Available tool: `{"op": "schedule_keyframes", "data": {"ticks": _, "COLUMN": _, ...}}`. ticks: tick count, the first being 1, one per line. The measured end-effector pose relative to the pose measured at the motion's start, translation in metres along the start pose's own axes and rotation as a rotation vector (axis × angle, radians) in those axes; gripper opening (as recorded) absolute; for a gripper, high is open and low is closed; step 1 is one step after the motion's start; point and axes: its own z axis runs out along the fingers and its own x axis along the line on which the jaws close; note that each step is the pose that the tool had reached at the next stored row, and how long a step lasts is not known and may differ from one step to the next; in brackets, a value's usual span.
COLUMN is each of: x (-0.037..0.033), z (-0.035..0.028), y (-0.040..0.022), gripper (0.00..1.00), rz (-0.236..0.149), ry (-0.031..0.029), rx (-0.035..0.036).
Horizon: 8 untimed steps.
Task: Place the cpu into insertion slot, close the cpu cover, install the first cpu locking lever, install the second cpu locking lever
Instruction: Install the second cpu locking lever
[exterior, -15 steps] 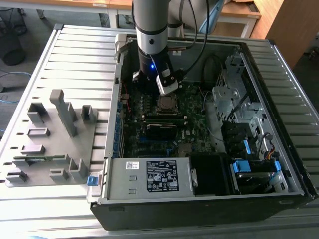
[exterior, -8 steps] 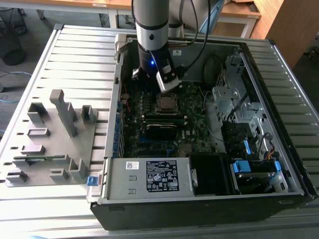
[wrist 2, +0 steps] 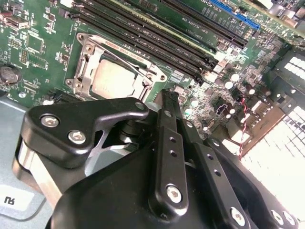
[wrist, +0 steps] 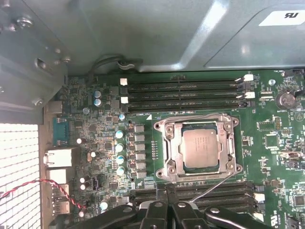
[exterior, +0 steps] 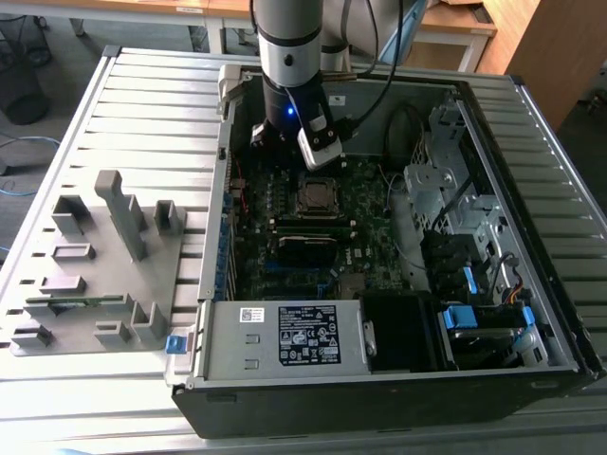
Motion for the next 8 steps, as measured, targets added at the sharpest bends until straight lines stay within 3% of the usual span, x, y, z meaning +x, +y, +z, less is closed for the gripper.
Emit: {"op": "schedule_keyframes", "data": {"ticks": 8, "x": -0.0008, "z": -0.0001, "y": 0.0000, "gripper": 0.10, "rz": 0.000, "ry": 0.0001, "rx": 0.0000}}
